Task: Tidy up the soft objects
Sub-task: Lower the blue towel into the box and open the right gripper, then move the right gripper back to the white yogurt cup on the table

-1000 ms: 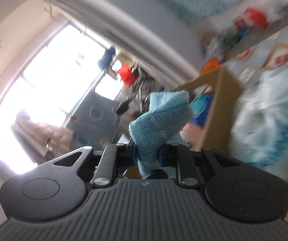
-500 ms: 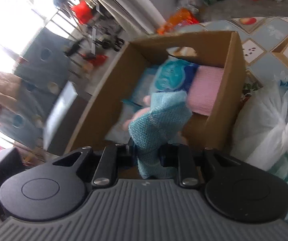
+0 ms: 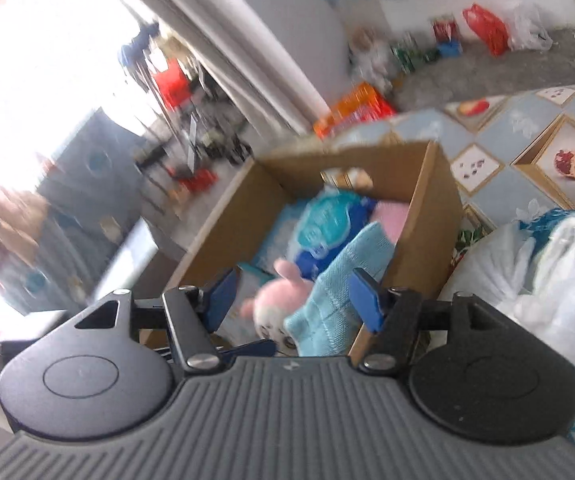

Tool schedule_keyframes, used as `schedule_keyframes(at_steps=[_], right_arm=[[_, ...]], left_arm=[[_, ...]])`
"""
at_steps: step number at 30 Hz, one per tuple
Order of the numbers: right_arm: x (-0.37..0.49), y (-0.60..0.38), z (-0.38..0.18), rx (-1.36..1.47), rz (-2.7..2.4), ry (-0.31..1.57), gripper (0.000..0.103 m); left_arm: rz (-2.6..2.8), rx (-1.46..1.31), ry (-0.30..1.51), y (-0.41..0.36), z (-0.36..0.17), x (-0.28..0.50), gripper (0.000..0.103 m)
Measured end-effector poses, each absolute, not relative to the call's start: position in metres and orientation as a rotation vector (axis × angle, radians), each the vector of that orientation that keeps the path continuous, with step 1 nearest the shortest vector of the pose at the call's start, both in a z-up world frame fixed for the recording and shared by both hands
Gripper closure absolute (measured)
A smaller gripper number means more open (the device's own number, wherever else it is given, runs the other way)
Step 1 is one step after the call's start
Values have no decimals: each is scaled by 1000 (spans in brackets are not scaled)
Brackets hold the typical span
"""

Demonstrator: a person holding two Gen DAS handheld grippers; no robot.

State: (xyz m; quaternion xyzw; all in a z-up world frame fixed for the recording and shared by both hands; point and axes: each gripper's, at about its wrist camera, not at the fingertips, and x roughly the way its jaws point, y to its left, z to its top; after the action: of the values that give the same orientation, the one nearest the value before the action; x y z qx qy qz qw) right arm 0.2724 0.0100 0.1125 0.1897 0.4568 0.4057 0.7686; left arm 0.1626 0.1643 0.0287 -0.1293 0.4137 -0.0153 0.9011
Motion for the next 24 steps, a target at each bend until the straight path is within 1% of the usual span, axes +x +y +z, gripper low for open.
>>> schedule_keyframes(at_steps=[4, 8, 10, 14, 20, 22, 24], right_arm=[[253, -42, 115, 516, 896, 926, 39], [239, -84, 100, 590, 871, 913, 38], [236, -102, 91, 630, 854, 916, 37], [235, -131, 80, 682, 824, 914, 36], [235, -153, 63, 725, 804, 912, 35], [236, -156, 58, 736, 799, 920, 35], [235, -156, 56, 744, 799, 926, 35]], left_arm=[[-1, -240, 864, 164, 34, 180, 64], [-19, -439, 900, 182, 32, 206, 64], [-3, -480, 921, 184, 28, 218, 64], [37, -391, 983, 170, 16, 234, 64], [63, -396, 1074, 166, -2, 245, 64], [76, -380, 1121, 164, -9, 251, 62], [87, -383, 1152, 166, -15, 256, 62]])
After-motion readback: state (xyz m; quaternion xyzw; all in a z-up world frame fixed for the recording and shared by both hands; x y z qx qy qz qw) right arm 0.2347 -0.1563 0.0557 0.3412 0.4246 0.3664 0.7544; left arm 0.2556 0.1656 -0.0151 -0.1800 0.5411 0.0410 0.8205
